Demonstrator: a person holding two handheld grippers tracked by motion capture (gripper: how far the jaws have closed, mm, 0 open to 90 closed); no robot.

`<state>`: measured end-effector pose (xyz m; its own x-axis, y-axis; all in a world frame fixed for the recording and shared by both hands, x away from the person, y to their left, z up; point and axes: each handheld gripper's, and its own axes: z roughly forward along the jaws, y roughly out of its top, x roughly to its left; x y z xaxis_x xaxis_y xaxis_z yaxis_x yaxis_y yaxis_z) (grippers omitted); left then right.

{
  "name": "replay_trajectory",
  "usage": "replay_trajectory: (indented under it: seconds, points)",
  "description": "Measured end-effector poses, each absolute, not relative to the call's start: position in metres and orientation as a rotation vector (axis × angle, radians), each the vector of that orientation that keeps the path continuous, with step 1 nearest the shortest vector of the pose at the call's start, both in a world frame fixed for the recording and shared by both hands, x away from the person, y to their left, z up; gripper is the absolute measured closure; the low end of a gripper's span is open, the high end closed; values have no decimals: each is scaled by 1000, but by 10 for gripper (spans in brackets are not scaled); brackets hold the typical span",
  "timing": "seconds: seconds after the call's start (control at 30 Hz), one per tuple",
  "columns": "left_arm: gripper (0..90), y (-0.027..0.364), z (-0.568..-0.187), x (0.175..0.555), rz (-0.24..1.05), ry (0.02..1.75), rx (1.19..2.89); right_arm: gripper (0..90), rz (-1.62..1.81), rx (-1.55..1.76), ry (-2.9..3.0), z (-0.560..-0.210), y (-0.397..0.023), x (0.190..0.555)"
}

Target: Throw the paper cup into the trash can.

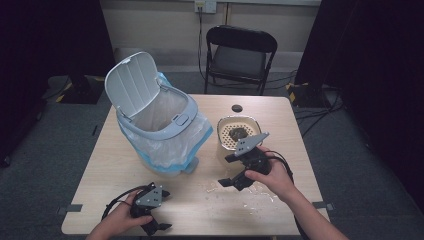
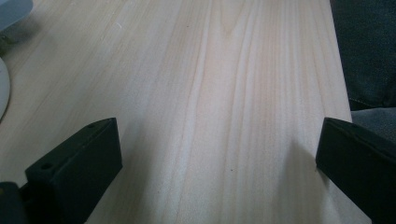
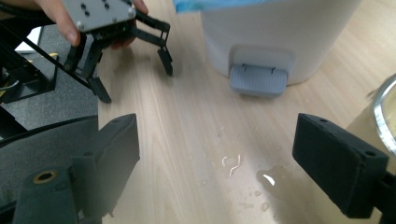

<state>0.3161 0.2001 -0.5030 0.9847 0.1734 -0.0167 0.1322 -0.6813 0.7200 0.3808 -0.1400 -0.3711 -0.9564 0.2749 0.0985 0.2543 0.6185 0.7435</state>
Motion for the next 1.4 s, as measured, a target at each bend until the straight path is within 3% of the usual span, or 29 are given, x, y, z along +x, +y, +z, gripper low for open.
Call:
replay_trajectory:
  seconds: [0.97, 1.4]
  points:
    - [0, 200, -503, 316, 68, 212, 2327, 145, 1214, 516, 2808, -470, -138, 363]
    - [0, 200, -503, 316, 72, 222, 2330, 141, 1178, 451, 2764, -498, -141, 364]
